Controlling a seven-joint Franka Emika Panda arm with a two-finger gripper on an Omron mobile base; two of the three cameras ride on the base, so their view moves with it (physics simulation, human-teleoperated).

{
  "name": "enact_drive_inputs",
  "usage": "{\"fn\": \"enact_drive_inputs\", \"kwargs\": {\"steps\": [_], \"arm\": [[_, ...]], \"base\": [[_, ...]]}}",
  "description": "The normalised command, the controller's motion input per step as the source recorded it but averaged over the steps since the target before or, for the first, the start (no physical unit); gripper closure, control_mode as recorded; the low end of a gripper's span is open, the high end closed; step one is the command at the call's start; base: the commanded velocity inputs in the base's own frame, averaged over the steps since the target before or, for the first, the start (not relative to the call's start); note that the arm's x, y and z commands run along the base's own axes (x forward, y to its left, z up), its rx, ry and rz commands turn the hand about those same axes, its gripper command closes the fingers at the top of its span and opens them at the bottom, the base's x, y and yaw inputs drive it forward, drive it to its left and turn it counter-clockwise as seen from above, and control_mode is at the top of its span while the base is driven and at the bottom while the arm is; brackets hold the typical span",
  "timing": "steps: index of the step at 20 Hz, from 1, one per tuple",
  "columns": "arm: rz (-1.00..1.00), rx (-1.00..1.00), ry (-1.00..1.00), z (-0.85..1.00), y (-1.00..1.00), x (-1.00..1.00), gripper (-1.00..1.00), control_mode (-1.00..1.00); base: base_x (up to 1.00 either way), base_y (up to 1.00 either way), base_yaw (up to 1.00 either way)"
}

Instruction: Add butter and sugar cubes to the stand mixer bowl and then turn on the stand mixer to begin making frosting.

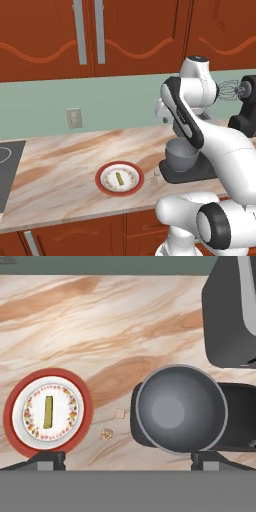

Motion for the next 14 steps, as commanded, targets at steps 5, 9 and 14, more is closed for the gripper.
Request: {"fn": "enact_drive_inputs", "kwargs": {"steps": [5,9,14], "arm": [[0.02,-0.03,-0.01,-0.23,0.46,-0.27,-1.0,-1.0],[0.03,-0.08,0.0,-0.43,0.97,-0.23,-1.0,-1.0],[0.0,-0.12,0.05,-0.57,0.99,-0.06,-1.0,-1.0]], "base": [[-0.02,0.01,0.0],[0.0,0.0,0.0],[0.0,0.0,0.0]]}}
